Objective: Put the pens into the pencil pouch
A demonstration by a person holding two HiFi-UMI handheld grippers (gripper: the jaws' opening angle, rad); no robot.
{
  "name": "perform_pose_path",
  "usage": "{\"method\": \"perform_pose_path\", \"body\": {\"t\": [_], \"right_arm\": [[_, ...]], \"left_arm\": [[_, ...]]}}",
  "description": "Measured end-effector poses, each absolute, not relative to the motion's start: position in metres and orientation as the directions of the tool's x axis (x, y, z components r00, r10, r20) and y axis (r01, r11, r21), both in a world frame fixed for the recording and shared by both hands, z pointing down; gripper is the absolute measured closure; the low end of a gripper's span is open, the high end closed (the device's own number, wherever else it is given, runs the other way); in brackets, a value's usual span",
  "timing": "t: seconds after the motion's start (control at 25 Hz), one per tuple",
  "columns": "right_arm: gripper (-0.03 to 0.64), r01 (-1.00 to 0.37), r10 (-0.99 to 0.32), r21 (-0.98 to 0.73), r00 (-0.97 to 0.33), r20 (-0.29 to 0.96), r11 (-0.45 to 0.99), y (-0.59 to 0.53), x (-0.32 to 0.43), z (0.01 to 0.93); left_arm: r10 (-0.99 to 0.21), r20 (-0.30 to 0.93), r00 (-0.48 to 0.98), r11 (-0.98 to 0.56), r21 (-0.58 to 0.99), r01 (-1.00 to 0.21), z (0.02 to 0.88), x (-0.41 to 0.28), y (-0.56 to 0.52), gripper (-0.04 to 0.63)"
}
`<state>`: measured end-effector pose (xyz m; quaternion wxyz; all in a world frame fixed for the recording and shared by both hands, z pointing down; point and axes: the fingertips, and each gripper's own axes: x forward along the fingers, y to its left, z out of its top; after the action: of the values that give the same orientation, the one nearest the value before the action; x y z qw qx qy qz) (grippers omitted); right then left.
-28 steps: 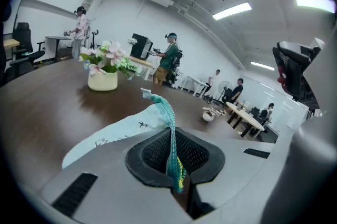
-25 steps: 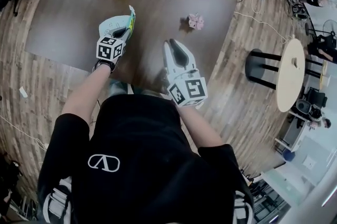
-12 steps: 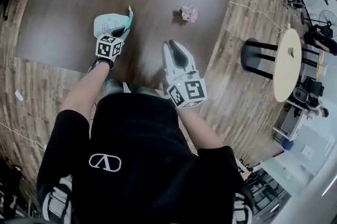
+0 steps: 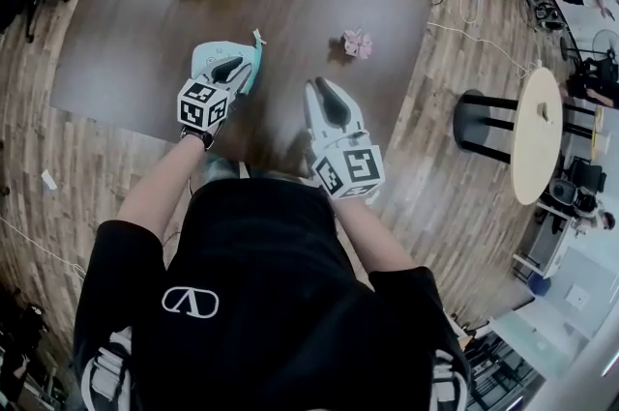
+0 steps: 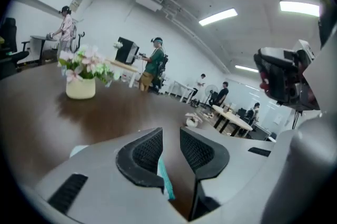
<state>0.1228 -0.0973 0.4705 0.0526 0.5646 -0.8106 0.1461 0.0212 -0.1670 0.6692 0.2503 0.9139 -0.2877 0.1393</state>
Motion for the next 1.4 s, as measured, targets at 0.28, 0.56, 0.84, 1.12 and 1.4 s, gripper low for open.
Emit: {"method": "perform_pose_path", "body": {"t": [0.28,0.56,0.84,1.12,1.4], "right_arm": [[0.549,-0.909,-0.891,-0.157,-0.412,0.190,0.387,-0.108,0.099,0.452],[0.549,-0.894,-0.888,-0.104,-0.446,0.109,0.436,-0.117,0.078,0.423],[0.564,-0.886,-0.885,-0.022,-0.464,0.047,0.463,-0.113,0.066,0.396],[0.615,-0.892,-0.892,0.033,-0.451,0.017,0.451,-0.112,0.062,0.382],[0.617,-0.904,-0.906,0.062,-0.423,0.001,0.422,-0.106,0.067,0.378]], "left_arm": [[-0.565,0.184,0.804,-0.771,0.228,-0.594,0.532,-0.016,-0.164,0.512],[-0.650,0.005,0.760,-0.754,0.120,-0.646,0.424,-0.057,-0.140,0.516],[-0.686,-0.097,0.722,-0.728,0.057,-0.684,0.367,-0.075,-0.118,0.571],[-0.710,-0.123,0.693,-0.699,0.010,-0.715,0.349,-0.086,-0.112,0.591],[-0.741,-0.127,0.660,-0.663,-0.016,-0.748,0.347,-0.092,-0.108,0.592]]}}
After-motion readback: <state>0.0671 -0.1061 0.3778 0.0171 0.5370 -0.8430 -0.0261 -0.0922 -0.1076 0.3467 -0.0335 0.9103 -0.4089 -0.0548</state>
